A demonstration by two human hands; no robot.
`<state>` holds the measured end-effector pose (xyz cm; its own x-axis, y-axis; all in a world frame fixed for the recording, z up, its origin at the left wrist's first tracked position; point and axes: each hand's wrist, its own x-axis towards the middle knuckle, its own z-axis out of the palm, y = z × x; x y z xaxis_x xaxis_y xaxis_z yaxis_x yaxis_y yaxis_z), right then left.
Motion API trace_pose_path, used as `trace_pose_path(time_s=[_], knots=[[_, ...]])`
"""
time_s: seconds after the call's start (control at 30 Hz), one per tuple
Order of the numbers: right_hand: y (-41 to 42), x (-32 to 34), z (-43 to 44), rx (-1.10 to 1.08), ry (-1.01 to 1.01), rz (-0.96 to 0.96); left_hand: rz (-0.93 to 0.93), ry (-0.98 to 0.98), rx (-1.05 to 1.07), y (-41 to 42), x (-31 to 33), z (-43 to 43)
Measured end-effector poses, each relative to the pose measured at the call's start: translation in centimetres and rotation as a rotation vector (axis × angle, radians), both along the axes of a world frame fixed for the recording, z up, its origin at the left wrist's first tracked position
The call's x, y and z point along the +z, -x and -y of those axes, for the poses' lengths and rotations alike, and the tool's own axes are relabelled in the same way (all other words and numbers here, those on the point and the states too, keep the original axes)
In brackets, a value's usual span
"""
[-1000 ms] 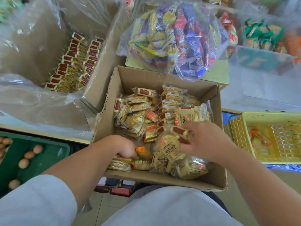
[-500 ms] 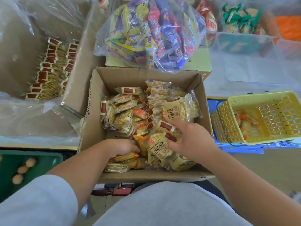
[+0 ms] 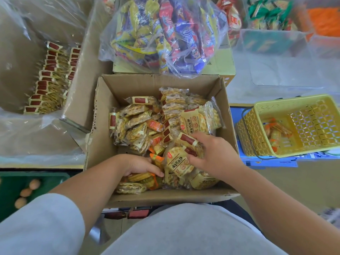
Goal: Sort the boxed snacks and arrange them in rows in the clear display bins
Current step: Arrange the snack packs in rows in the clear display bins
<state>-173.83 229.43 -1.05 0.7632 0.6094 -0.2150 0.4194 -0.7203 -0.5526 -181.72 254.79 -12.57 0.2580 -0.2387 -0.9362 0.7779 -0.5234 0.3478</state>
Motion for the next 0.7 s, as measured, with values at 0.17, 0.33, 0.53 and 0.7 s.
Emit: trace_pose_path(time_s=[0.17, 0.33, 0.53, 0.7], knots=[[0.0, 0.1, -0.1, 0.002, -0.012, -0.008, 0.07, -0.076, -0.063, -0.5, 0.5, 2.1], [0.0, 0.2, 0.0, 0.017, 0.003, 0.02, 0.141, -0.168, -0.059, -0.2, 0.9, 2.3], [-0.5, 1.1, -0.2, -0.051, 0.024, 0.022, 0.218, -0.239, -0.004, -0.1, 2.5, 1.3], [-2.5, 3.3, 0.4, -0.238, -0.079, -0.006, 0.363, -0.248, 0.059, 0.3, 5.0, 0.1]])
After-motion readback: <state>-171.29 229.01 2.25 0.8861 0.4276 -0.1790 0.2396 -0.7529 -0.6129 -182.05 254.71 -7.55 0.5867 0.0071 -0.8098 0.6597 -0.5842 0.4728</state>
